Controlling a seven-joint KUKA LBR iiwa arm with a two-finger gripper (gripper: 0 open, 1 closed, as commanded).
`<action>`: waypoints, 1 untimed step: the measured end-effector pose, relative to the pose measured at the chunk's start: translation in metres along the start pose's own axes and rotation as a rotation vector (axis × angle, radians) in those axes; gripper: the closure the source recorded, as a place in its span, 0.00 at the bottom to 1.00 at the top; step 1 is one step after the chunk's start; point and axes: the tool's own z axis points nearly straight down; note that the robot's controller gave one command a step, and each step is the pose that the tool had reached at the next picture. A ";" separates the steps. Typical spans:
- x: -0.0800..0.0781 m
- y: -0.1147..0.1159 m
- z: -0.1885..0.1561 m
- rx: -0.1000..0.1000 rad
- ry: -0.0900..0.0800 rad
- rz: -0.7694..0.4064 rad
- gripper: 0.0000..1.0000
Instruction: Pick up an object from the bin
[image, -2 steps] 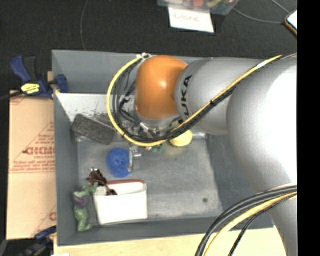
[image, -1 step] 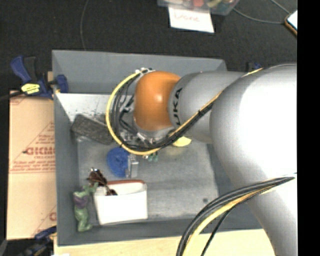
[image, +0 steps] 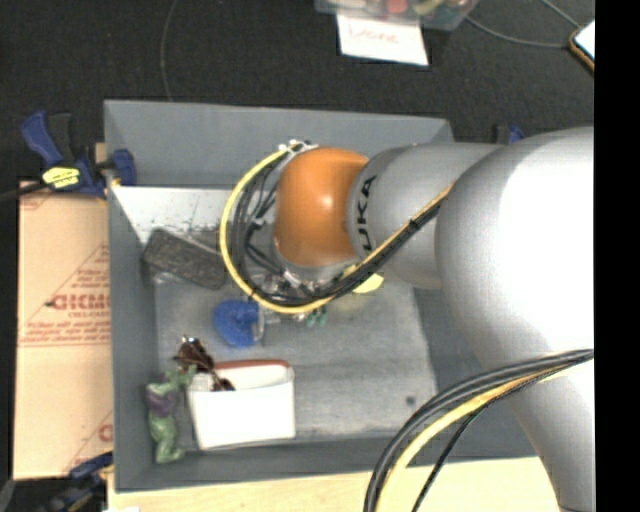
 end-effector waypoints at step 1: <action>0.000 0.000 0.000 0.000 0.000 0.000 1.00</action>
Offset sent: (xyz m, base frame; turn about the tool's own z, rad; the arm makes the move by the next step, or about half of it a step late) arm 0.0001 0.0002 0.0300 0.0000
